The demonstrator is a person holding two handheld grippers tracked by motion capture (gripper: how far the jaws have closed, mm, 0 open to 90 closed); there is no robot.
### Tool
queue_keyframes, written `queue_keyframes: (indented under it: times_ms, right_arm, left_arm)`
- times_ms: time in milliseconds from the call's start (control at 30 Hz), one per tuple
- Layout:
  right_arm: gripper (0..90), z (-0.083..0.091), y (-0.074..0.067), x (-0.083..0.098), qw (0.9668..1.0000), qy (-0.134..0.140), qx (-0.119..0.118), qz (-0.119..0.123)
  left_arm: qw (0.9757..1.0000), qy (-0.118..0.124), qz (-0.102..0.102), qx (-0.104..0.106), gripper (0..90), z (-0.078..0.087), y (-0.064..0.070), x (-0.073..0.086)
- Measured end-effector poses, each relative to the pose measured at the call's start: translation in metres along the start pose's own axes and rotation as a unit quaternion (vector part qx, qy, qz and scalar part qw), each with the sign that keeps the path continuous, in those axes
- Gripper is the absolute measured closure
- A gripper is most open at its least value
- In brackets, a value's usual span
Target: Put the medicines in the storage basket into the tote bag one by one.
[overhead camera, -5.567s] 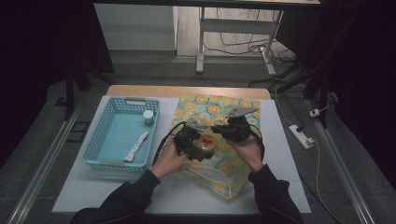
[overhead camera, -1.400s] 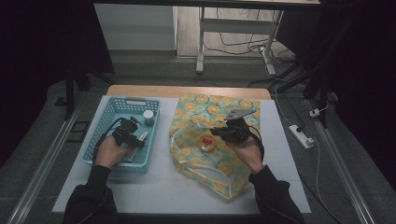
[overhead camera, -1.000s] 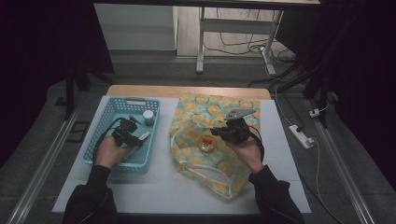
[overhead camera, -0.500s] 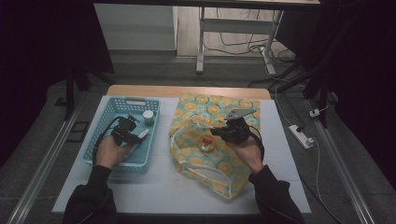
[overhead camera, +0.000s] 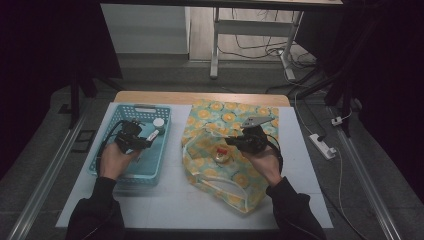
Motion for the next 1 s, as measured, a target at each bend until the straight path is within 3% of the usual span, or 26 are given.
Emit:
queue_keyframes:
  times_ms: [400, 733, 1000]
  right_arm:
    - [90.0, 0.002, 0.000, -0.002, 0.9999, 0.010, 0.006, 0.006]
    - [90.0, 0.003, 0.000, -0.004, 0.9997, 0.018, 0.012, 0.007]
    - [90.0, 0.006, 0.001, -0.007, 0.9994, 0.028, 0.019, 0.009]
  left_arm:
    - [0.9986, 0.043, 0.017, 0.025, 71.9, 0.029, 0.005, -0.009]
    - [0.9968, 0.067, 0.014, 0.041, 71.9, 0.048, 0.012, -0.014]
    - [0.9949, 0.079, 0.004, 0.064, 71.9, 0.060, 0.026, -0.020]
Point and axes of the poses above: each handheld gripper's, and its own axes: z roughly backward along the jaws, x roughly out of its underside, y roughly to its right, the point moved 5 cm from there along -z, roughly forward along the jaws, and after that the axes turned 2 degrees about z, right-handed, at the moved point
